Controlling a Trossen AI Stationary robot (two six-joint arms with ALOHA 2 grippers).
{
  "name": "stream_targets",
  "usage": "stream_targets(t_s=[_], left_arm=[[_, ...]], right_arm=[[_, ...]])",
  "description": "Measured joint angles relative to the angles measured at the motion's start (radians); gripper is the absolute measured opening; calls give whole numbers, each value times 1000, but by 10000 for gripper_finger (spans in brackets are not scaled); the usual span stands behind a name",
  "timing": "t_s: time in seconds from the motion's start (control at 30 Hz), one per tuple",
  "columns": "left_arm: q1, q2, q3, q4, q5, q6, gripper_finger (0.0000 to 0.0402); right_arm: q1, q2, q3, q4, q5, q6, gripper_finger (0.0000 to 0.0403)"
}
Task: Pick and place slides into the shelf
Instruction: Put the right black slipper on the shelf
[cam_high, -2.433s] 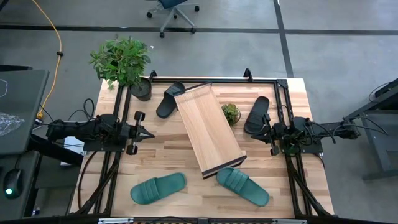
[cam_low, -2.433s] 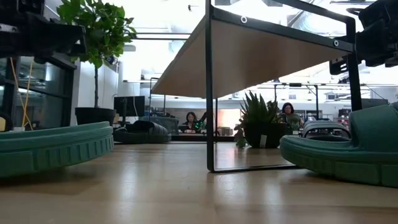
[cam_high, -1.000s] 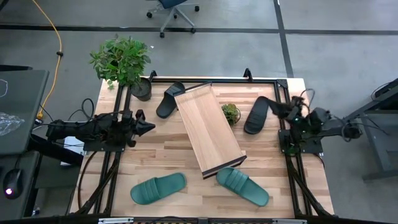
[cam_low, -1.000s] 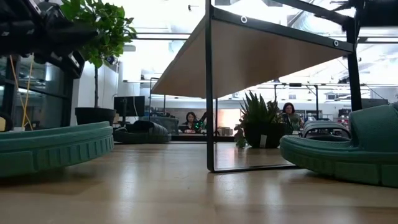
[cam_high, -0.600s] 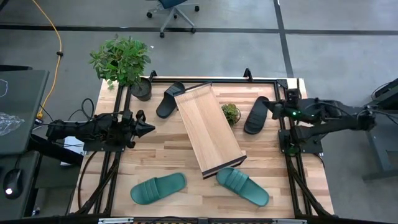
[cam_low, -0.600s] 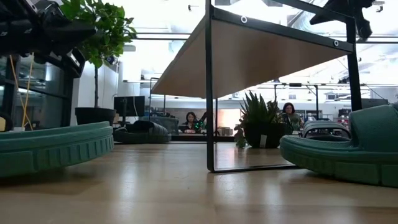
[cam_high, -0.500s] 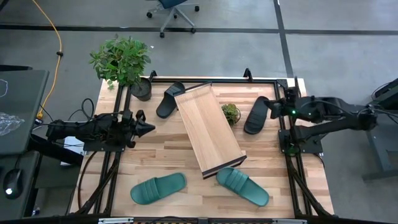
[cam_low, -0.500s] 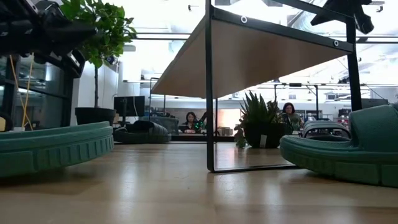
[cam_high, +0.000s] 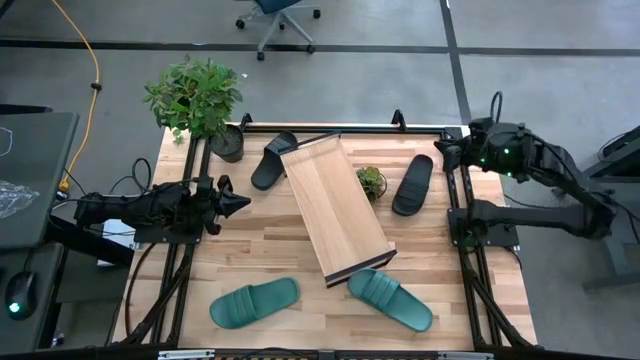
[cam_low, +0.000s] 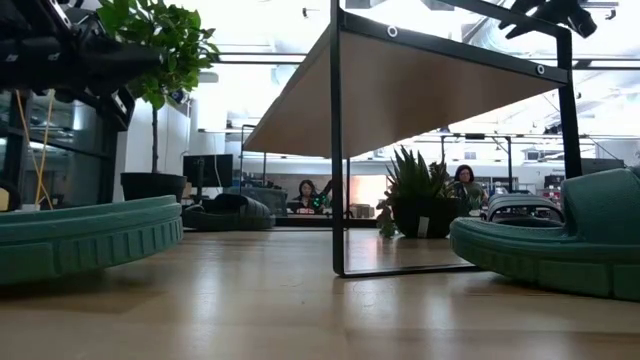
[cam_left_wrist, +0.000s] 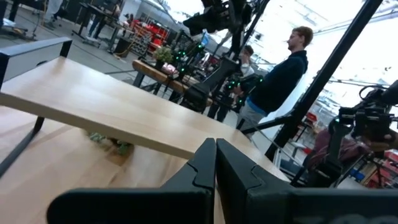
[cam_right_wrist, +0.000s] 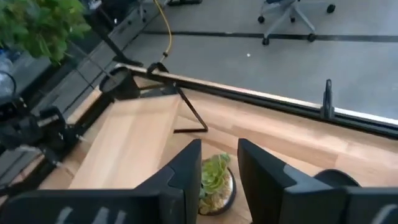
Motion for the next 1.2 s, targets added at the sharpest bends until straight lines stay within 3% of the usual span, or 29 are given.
stream_targets(t_s=[0.13, 0.5, 0.8, 1.2], left_arm=[[0, 0, 0, -4, 0, 0, 1], [0, 0, 0, -12, 0, -2, 1], [0, 0, 0, -31, 0, -3, 1], [0, 0, 0, -66, 0, -3, 1]], right_arm=[[-141, 51, -26, -5, -179, -91, 97], [-485, 277, -33, 33, -550, -354, 98], [-688, 369, -33, -120, -688, -560, 98], [-785, 492, -33, -166, -774, -715, 98]])
